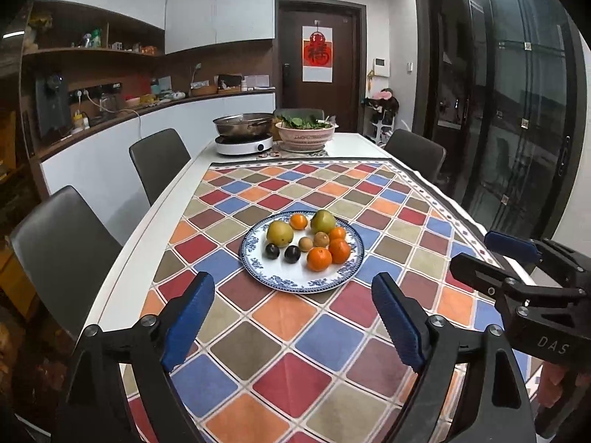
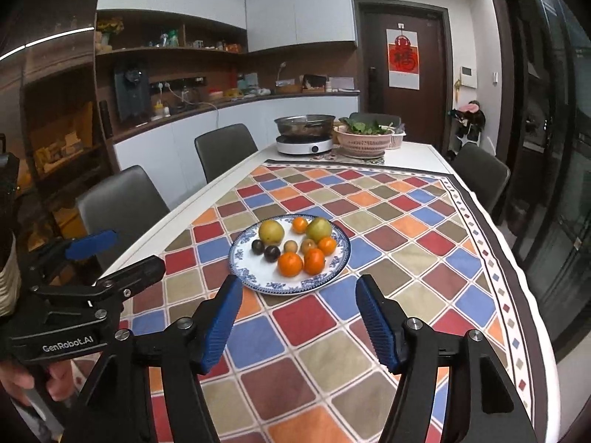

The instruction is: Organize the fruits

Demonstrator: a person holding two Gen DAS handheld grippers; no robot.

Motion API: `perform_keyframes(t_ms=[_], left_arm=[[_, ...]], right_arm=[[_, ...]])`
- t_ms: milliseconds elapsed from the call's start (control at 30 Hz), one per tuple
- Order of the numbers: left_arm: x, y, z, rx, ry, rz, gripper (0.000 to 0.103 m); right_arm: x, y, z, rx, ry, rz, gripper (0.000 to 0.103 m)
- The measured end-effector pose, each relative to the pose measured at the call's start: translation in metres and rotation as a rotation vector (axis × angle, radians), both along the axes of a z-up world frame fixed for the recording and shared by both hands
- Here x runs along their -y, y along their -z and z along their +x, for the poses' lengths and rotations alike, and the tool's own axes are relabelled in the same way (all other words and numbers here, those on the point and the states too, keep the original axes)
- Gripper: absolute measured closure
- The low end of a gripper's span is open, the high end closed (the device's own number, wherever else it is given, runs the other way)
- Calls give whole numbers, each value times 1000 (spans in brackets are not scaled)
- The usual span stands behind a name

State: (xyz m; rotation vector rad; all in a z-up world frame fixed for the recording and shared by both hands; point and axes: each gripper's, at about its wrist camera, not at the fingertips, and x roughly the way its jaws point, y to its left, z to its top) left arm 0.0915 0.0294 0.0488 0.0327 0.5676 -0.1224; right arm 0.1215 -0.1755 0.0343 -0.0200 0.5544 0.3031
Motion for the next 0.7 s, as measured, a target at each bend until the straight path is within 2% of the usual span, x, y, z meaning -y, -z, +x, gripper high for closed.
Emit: perform_keyframes(t_ms=[433,700], left_arm=[[7,-11,-41,41,-12,30,8],[8,-12,-50,50,-9,35,4]], right_arm=[[9,-8,-39,29,8,23,36],[12,-8,-51,38,13,25,36]])
